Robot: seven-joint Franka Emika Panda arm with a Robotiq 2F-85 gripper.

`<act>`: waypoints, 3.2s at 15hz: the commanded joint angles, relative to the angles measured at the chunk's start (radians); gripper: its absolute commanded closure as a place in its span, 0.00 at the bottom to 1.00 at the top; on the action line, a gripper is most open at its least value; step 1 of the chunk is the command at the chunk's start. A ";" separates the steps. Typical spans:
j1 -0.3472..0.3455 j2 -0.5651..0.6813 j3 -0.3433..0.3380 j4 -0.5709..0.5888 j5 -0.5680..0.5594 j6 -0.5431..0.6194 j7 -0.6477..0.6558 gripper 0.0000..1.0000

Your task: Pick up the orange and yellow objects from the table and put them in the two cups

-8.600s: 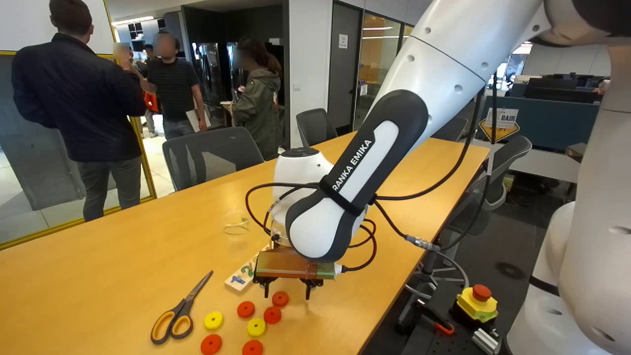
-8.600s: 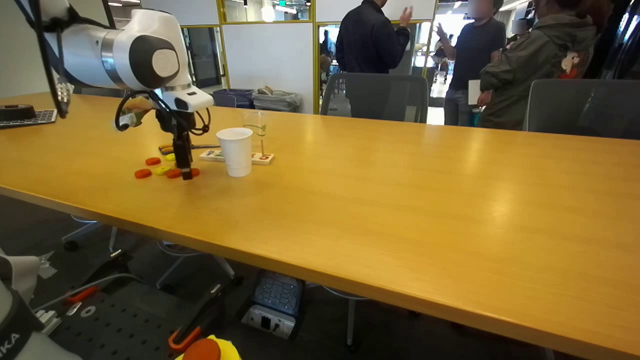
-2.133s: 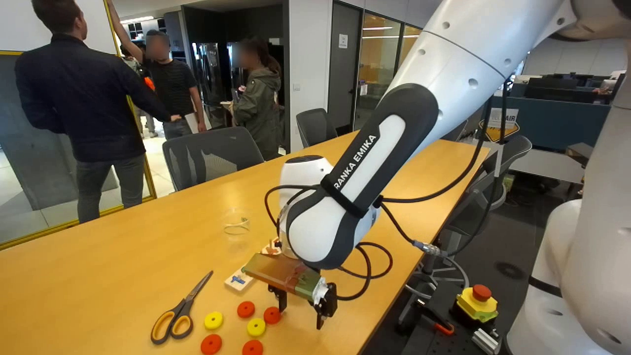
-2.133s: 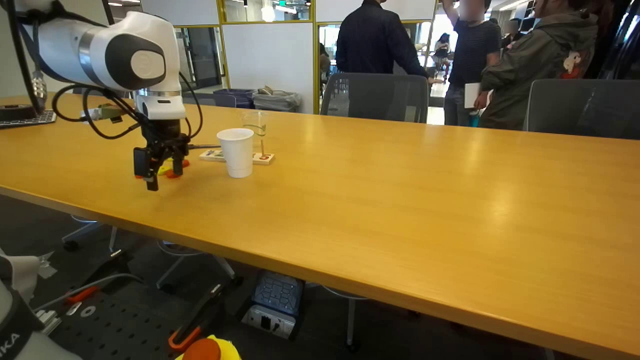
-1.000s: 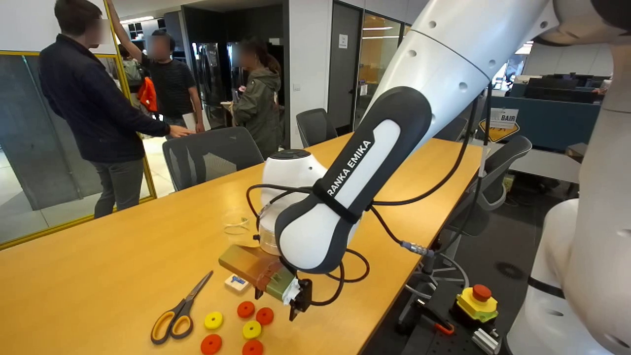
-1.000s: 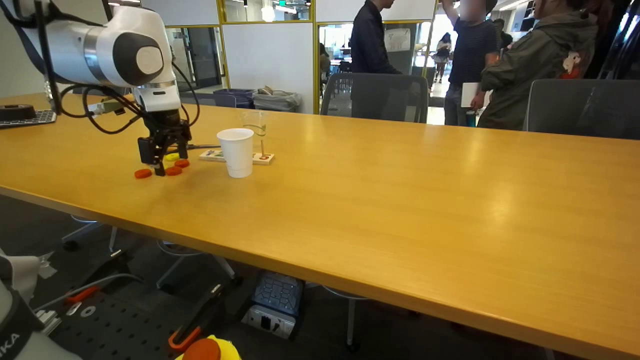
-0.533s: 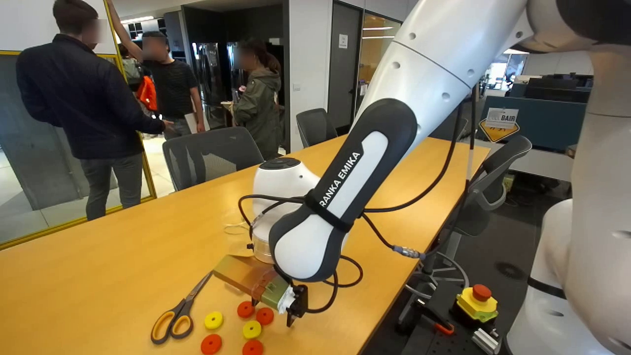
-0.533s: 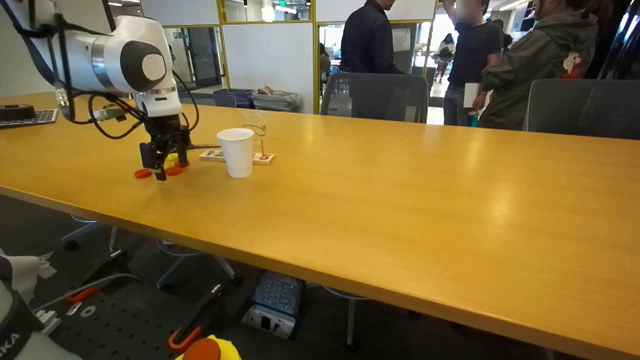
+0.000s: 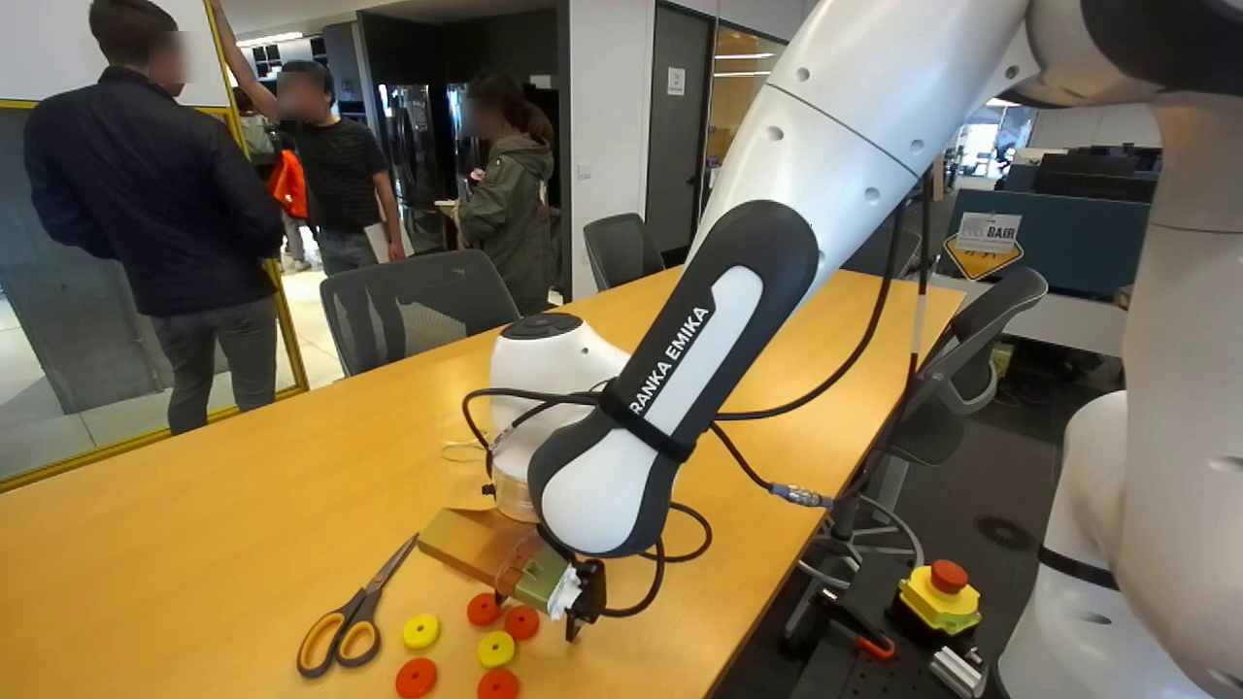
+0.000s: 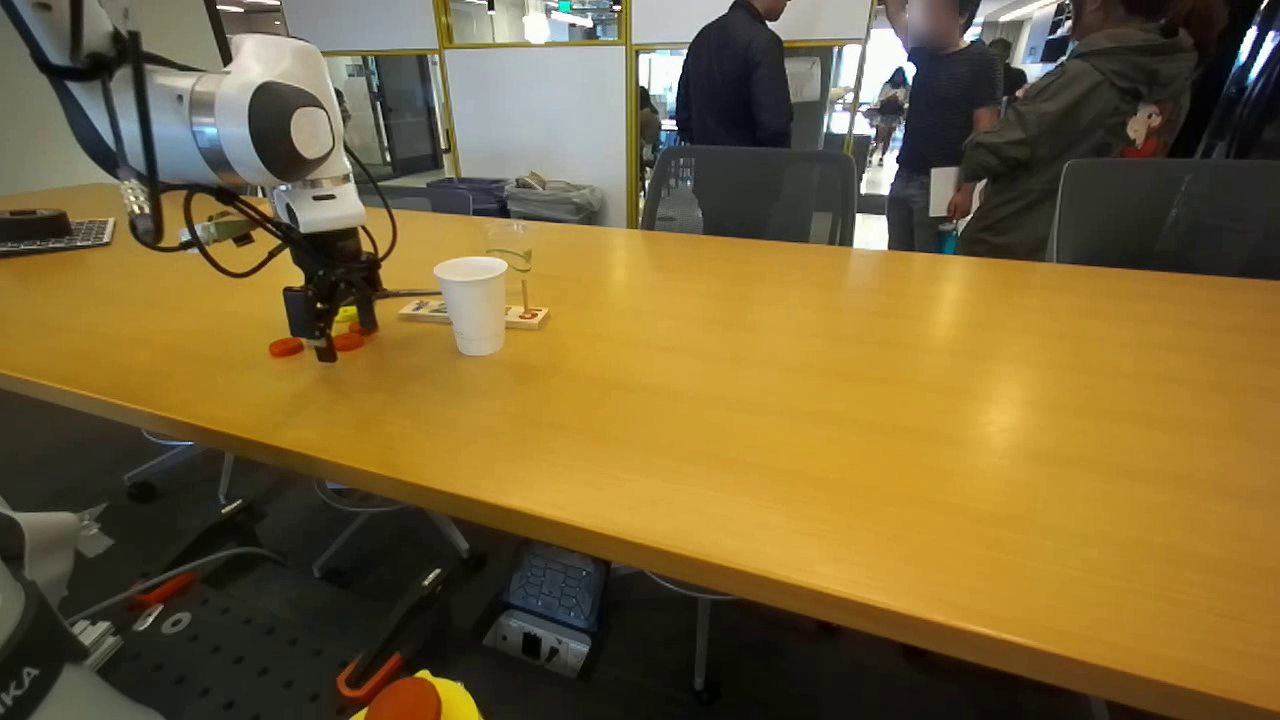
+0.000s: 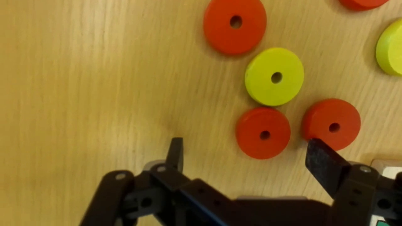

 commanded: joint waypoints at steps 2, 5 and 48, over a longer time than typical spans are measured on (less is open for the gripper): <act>0.024 0.007 -0.017 0.036 -0.052 -0.059 0.028 0.00; 0.021 0.009 -0.013 0.042 -0.051 -0.073 0.020 0.00; 0.018 0.010 0.015 0.023 0.009 -0.033 -0.275 0.00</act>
